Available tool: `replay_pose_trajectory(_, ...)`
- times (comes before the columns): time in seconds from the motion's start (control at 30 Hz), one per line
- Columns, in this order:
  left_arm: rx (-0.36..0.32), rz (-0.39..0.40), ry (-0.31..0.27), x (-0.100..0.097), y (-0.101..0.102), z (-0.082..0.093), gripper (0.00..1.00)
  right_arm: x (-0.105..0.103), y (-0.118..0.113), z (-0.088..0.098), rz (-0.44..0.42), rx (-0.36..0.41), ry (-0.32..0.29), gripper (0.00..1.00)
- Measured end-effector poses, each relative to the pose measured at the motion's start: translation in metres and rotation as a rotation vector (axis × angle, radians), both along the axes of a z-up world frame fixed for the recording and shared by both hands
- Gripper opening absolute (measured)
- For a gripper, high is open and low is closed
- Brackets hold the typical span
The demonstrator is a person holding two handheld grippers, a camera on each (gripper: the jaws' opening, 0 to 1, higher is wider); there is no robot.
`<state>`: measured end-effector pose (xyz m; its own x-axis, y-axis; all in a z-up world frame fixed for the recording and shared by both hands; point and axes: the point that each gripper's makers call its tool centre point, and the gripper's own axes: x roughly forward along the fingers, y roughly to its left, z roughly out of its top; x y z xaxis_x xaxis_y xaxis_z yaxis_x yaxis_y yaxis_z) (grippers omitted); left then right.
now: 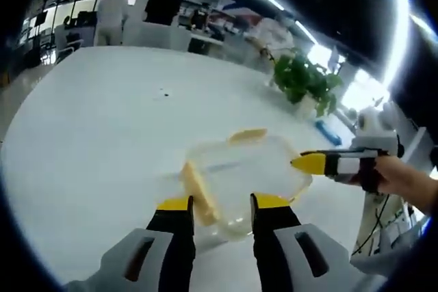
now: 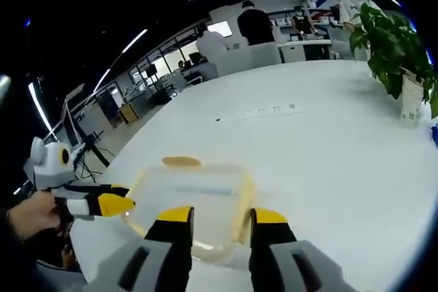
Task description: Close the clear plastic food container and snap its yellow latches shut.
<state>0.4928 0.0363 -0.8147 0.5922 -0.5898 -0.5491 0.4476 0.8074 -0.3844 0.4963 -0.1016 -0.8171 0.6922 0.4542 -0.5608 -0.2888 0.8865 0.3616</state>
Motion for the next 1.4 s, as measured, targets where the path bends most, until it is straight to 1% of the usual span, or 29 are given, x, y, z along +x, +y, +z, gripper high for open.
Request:
replay_pose_trajectory(0.1,0.012,-0.007,0.001,0.000,-0.001,0.000,0.29,0.000,0.001,0.000,0.016,-0.007,0.026,0.29)
replay_pose_trajectory(0.13,-0.054,-0.031,0.084,-0.012,-0.010,-0.003,0.28,-0.003,0.002,-0.003,0.020,-0.002,0.064,0.29)
replay_pose_trajectory(0.17,0.003,-0.003,0.011,0.004,0.001,-0.003,0.27,0.004,0.001,0.001,0.031,-0.010,0.028,0.29)
replay_pose_trajectory(0.2,-0.003,-0.011,0.025,0.004,-0.003,-0.003,0.27,0.002,0.001,0.000,0.034,-0.004,0.060,0.29)
replay_pose_trajectory(0.27,-0.005,-0.014,0.028,0.001,-0.002,-0.004,0.27,0.001,0.001,0.000,0.041,-0.011,0.065,0.29)
replay_pose_trajectory(0.47,-0.001,-0.020,0.027,0.003,0.000,-0.004,0.27,0.001,0.000,-0.003,0.068,0.028,0.118,0.28)
replay_pose_trajectory(0.53,0.001,-0.020,0.028,0.002,0.000,-0.004,0.27,0.001,0.001,-0.003,0.077,0.028,0.129,0.28)
replay_pose_trajectory(0.57,0.006,-0.024,0.025,0.001,0.000,-0.003,0.27,0.000,0.002,-0.003,0.082,0.028,0.137,0.26)
replay_pose_trajectory(0.6,0.003,-0.016,0.017,0.004,0.002,-0.003,0.26,0.007,0.012,0.002,0.057,0.136,0.131,0.27)
replay_pose_trajectory(0.63,0.001,-0.023,0.026,0.000,0.005,-0.001,0.26,0.002,0.003,-0.006,0.090,0.079,0.157,0.27)
replay_pose_trajectory(0.67,0.003,-0.027,0.027,-0.001,0.005,0.000,0.26,0.002,0.005,-0.006,0.096,0.089,0.169,0.27)
replay_pose_trajectory(0.73,0.015,-0.033,0.028,-0.001,0.004,-0.001,0.26,0.001,0.006,-0.005,0.105,0.064,0.160,0.27)
replay_pose_trajectory(0.97,0.017,-0.023,0.018,-0.002,0.006,0.000,0.27,-0.003,0.007,-0.005,0.094,0.066,0.150,0.28)
replay_pose_trajectory(1.03,0.031,-0.019,0.013,-0.002,0.008,0.001,0.27,-0.005,0.010,-0.005,0.092,0.062,0.145,0.28)
replay_pose_trajectory(1.33,0.034,-0.007,0.000,-0.010,0.021,0.001,0.27,-0.016,0.022,-0.006,0.084,0.058,0.138,0.28)
replay_pose_trajectory(1.4,0.049,-0.008,-0.006,-0.012,0.023,0.001,0.27,-0.019,0.025,-0.005,0.076,0.061,0.130,0.28)
